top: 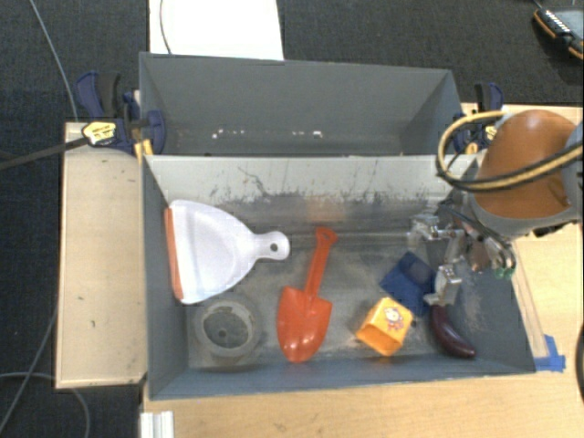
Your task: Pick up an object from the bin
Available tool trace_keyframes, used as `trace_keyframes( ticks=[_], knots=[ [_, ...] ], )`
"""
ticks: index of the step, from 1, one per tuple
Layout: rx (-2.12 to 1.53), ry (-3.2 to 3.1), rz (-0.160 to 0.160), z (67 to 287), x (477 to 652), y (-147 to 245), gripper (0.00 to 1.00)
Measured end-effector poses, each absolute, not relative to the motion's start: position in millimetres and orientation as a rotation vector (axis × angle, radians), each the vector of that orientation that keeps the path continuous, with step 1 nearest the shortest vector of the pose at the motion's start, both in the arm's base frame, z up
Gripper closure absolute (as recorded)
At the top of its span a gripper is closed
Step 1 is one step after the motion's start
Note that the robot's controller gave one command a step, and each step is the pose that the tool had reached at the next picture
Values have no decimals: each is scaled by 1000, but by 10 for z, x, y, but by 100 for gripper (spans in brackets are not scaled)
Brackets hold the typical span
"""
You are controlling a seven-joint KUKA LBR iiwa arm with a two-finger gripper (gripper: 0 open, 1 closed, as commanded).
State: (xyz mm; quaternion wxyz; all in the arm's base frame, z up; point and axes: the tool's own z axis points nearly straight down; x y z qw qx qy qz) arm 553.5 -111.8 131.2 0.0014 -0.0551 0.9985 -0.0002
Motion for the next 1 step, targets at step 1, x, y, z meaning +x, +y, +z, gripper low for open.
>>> trace_keyframes(
  ticks=[1],
  knots=[
    [-186, 3128, -3, 1127, 5439, -1100, 0]
  ],
)
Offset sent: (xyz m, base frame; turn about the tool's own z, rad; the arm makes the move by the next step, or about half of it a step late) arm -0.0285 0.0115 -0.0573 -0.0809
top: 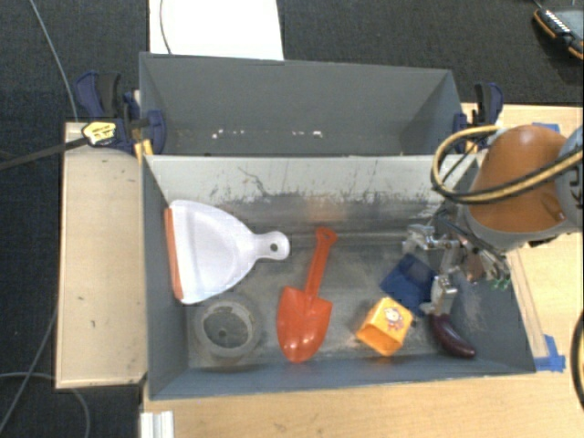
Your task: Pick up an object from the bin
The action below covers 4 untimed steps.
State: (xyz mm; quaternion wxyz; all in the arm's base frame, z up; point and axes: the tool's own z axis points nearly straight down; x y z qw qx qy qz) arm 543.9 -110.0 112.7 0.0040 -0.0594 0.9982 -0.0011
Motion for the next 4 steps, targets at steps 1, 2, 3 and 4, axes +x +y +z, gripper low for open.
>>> trace_keyframes(
  ticks=[1, 2, 3, 4],
  knots=[
    [-295, 3119, 0, 736, 5257, -995, 0],
    [-179, 3119, -3, 717, 5148, -1073, 100],
    [-181, 3119, -4, 717, 5149, -1074, 100],
    [-171, 3119, -3, 717, 5141, -972, 100]
  ],
)
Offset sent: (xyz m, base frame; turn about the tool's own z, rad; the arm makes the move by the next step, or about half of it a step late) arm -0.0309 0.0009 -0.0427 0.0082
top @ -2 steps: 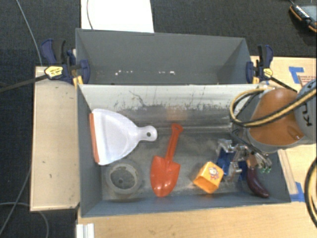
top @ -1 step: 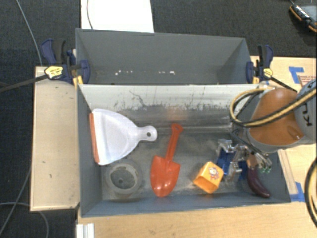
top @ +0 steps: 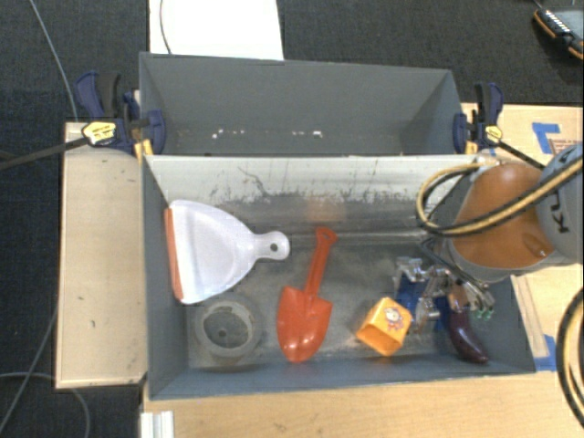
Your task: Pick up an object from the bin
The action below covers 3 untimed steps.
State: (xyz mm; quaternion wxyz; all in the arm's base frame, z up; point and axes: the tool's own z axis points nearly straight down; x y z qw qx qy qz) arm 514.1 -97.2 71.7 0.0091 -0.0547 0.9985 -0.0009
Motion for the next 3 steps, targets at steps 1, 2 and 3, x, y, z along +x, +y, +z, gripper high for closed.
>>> trace_keyframes(
  ticks=[1, 2, 3],
  knots=[
    [-163, 3119, -3, 717, 5076, -877, 100],
    [-153, 3120, -5, 719, 5067, -819, 100],
    [-656, 3059, -7, 853, 4778, -890, 100]
  ],
)
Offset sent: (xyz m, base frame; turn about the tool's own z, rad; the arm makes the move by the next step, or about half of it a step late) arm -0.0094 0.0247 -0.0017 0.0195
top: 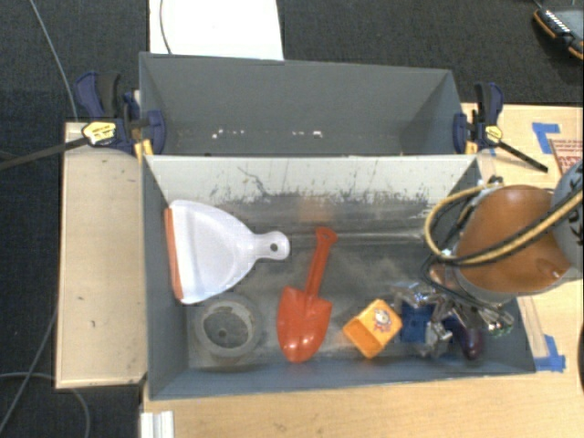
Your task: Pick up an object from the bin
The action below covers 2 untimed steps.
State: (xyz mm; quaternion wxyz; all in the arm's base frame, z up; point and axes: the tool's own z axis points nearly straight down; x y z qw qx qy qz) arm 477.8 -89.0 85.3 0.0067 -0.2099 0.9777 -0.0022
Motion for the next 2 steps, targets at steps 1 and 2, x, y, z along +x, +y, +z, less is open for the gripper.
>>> trace_keyframes(
  ticks=[1, 2],
  knots=[
    [-658, 3058, -7, 854, 4778, -889, 100],
    [-636, 3063, -4, 1945, 4811, -974, 100]
  ],
)
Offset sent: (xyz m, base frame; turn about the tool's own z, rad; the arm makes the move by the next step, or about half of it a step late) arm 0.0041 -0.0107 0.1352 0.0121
